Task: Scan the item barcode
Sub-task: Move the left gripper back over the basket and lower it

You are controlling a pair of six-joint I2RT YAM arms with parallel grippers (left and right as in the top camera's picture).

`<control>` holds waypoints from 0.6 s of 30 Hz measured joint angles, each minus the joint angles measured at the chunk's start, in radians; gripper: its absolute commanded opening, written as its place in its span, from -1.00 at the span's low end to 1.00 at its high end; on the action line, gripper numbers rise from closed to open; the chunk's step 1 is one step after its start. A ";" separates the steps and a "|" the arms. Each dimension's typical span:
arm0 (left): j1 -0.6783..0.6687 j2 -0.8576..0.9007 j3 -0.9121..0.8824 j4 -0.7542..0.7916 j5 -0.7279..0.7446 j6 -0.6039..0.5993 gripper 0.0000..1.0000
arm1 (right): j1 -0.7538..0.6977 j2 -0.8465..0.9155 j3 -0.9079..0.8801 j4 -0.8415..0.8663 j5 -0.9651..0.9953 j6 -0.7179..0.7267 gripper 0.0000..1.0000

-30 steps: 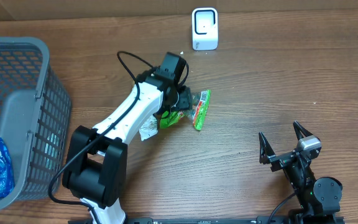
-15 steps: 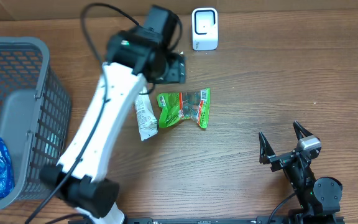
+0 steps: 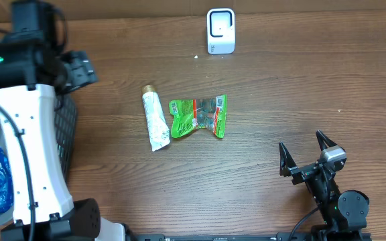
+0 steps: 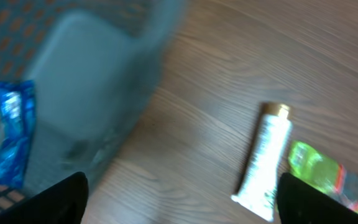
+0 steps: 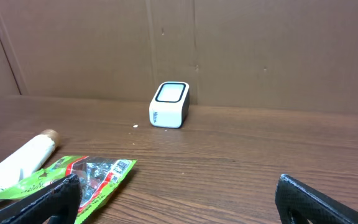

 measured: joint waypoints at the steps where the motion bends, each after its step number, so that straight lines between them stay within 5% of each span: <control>1: 0.027 0.000 0.000 0.000 0.000 0.002 0.78 | 0.000 0.000 0.000 0.000 0.000 0.000 1.00; 8: 0.200 0.000 0.000 -0.004 0.042 0.036 0.79 | 0.000 0.000 0.000 0.000 0.000 0.000 1.00; 18: 0.210 0.000 0.000 -0.003 0.069 0.058 0.82 | 0.000 0.000 0.000 0.000 0.000 0.000 1.00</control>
